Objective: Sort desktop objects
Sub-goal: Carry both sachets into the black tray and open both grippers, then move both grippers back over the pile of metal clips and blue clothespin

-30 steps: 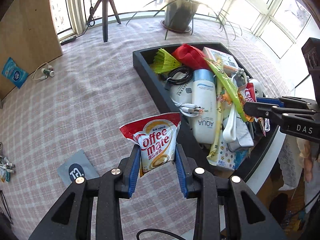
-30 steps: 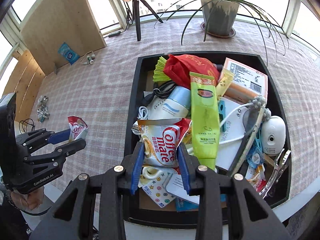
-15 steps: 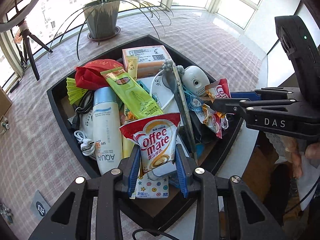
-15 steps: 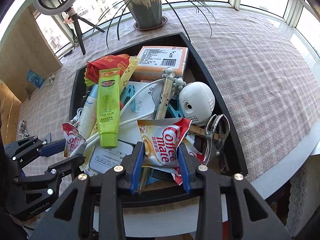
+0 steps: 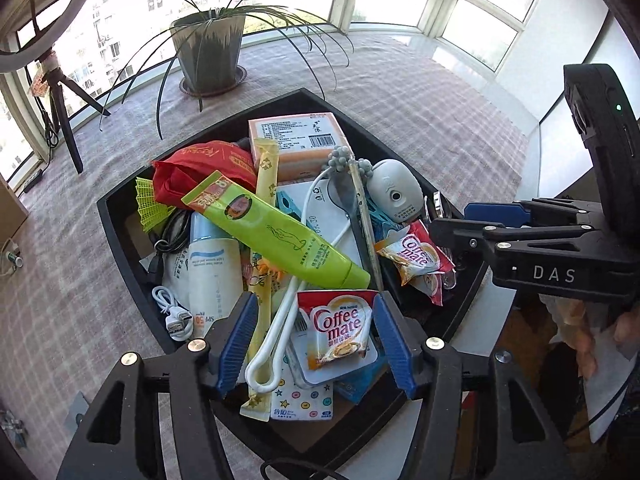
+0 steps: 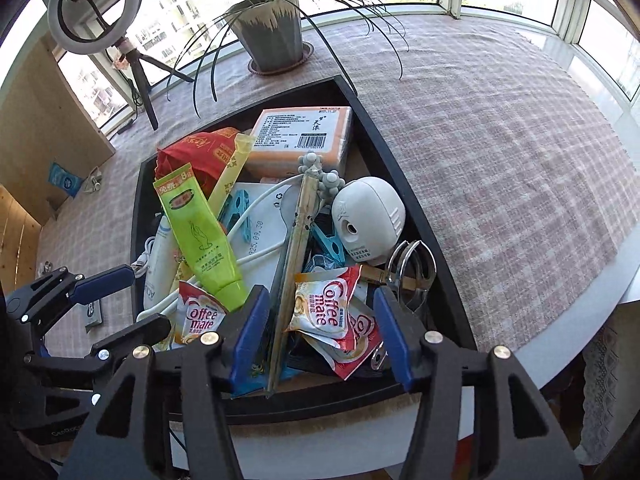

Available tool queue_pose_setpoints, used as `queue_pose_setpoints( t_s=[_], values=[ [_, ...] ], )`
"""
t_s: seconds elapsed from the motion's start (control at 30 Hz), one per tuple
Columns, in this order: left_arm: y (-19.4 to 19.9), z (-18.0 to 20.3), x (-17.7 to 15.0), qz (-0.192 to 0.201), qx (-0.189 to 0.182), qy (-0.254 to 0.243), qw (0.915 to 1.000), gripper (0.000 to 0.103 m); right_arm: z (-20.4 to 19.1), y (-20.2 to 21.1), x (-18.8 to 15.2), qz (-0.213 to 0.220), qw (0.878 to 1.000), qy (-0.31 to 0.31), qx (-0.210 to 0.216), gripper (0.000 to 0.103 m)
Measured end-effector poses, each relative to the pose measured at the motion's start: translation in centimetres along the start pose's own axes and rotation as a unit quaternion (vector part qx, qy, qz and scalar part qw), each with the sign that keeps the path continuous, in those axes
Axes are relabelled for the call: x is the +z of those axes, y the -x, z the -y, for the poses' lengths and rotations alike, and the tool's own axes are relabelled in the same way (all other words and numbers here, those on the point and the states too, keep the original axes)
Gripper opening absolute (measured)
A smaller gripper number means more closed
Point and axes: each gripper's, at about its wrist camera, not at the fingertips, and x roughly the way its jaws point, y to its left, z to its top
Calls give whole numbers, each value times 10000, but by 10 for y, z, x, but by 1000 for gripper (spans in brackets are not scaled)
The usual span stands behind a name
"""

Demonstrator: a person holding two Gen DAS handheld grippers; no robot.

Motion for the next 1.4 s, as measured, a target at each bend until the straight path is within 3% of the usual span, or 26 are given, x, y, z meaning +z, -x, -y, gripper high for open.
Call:
queue_pose_setpoints(
  t_s=[0.33,0.7,0.93,1.13,1.27,1.4],
  values=[
    [27,-66,-17,85,257,598,9978,57,-44,-6,13,-24,9994,263,236,59],
    [68,-187,-49,253,726,1601,9841,57,-151,-17,42,-65,9923,982,752,61],
    [96,-272,-92,374,1127,2393,9637,57,-234,-27,62,-99,9817,1619,1002,61],
    [123,-348,-144,440,1464,3180,9357,57,-307,-45,60,-245,9669,2224,1228,61],
    [139,-391,-187,437,1755,3528,9181,57,-360,-59,49,-396,9513,2684,1465,61],
    [148,-428,-233,326,1948,3659,9095,56,-422,-74,28,-609,9271,3257,1753,61]
  ],
)
